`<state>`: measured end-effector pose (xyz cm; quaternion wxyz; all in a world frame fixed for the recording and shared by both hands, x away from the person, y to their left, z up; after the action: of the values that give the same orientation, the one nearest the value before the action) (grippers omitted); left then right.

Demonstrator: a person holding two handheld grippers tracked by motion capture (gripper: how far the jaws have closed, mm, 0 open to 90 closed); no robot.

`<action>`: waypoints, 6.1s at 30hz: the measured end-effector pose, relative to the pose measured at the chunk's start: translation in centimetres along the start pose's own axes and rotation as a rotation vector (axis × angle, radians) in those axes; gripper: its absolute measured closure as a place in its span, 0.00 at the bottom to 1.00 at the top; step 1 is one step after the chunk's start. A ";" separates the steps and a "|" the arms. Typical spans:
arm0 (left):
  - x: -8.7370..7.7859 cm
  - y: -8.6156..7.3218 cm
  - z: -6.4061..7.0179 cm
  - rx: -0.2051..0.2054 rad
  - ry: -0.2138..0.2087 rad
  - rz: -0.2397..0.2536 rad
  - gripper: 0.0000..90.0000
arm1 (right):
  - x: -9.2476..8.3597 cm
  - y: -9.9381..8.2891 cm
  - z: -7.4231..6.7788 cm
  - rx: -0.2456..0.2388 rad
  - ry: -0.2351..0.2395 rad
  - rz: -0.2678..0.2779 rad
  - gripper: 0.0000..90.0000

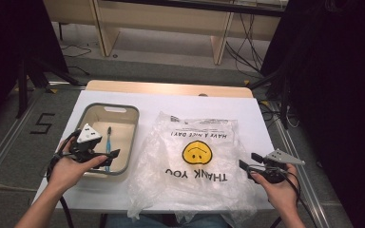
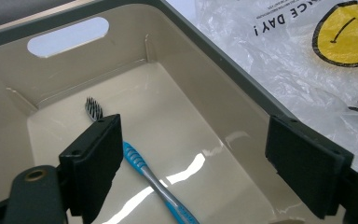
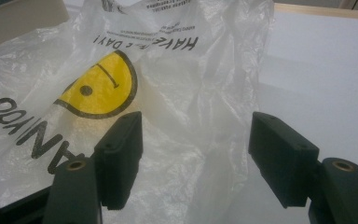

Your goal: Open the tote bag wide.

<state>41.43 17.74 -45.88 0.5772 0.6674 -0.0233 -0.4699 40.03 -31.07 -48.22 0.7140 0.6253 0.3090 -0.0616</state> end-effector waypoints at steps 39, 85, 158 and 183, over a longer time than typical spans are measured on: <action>1.5 1.6 10.7 0.176 -0.215 -0.049 0.29 | 2.4 -1.1 2.3 0.058 -0.094 -0.176 0.42; 12.3 0.9 13.8 0.416 -0.093 -0.385 0.99 | 2.2 -1.0 3.6 0.192 -0.109 -0.218 1.00; 9.6 3.7 12.3 0.299 -0.205 -0.118 0.32 | 2.8 1.7 -2.5 -0.051 0.032 -0.048 0.47; 9.4 -0.3 13.8 0.322 -0.239 -0.154 0.34 | 4.3 2.3 -6.4 -0.106 0.129 -0.040 0.47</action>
<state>37.49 2.14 -50.28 0.4187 0.6905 -0.1153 -0.5785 42.23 -23.30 -48.62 0.7232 0.5832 0.3695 -0.0191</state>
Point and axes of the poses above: each handheld gripper's, and its own axes: x roughly forward along the jaws, y roughly out of its top, z roughly to its right, the point moved 7 cm from there along x, roughly forward along the jaws, and after that the axes turned 11 degrees about -y, right-handed, at the moved point
